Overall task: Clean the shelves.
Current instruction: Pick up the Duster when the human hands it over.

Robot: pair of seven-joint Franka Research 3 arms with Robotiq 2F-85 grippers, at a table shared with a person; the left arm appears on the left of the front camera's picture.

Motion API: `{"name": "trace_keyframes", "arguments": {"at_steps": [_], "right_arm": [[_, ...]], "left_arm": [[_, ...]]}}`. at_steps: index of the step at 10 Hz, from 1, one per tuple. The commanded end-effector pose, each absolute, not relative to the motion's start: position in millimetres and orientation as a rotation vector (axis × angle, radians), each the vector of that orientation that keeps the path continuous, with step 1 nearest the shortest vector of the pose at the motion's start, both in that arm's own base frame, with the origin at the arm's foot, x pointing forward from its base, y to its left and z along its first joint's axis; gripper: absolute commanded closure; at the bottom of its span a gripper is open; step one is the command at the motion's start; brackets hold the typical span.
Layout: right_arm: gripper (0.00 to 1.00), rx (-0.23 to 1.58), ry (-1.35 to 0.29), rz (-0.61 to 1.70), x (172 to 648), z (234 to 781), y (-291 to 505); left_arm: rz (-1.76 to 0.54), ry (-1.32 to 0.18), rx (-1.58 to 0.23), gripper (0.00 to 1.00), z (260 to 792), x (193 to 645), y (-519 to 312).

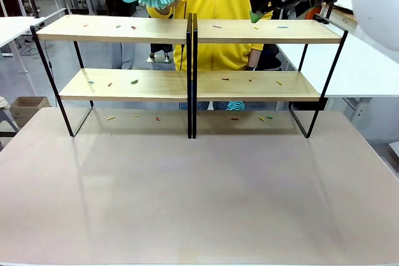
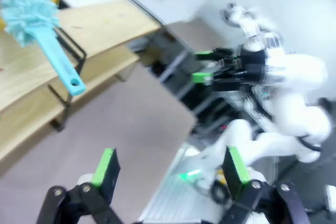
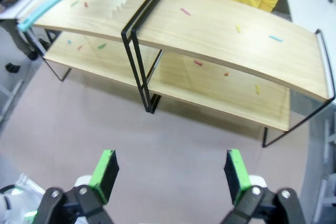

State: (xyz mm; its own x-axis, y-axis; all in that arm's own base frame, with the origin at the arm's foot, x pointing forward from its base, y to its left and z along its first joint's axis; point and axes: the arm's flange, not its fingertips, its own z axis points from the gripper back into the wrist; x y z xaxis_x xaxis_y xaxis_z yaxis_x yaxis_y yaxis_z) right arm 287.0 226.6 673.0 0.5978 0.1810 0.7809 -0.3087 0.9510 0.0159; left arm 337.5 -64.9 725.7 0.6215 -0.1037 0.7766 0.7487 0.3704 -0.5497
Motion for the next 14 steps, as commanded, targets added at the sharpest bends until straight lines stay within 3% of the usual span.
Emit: {"name": "trace_keyframes", "arguments": {"at_steps": [1, 2, 3, 4, 5, 8, 11, 14], "right_arm": [[0.00, 0.153, -0.891, 0.282, 287.1, 673.9, 226.3], [0.00, 0.153, -0.891, 0.282, 287.1, 673.9, 226.3], [0.00, 0.153, -0.891, 0.282, 287.1, 673.9, 226.3], [0.00, 0.153, -0.891, 0.282, 287.1, 673.9, 226.3], [0.00, 0.153, -0.891, 0.282, 287.1, 673.9, 226.3], [0.00, 0.153, -0.891, 0.282, 287.1, 673.9, 226.3], [0.00, 0.153, -0.891, 0.282, 287.1, 673.9, 226.3], [0.00, 0.153, -0.891, 0.282, 287.1, 673.9, 226.3]], "left_arm": [[-0.322, -0.469, -1.174, 0.00, 715.9, 370.2, -61.4], [-0.612, -0.723, -1.058, 0.00, 725.7, 337.5, -64.9], [-0.612, -0.723, -1.058, 0.00, 725.7, 337.5, -64.9], [-0.519, -0.628, -1.185, 0.00, 717.6, 356.1, -42.5], [-0.408, -0.560, -1.093, 0.00, 711.2, 376.8, -49.8], [-0.107, -0.379, -1.156, 0.00, 687.9, 467.3, -45.8], [-0.003, -0.325, -1.280, 0.00, 664.2, 539.5, -52.5], [-0.024, -0.191, -1.274, 0.00, 632.3, 564.4, -84.5]]}}
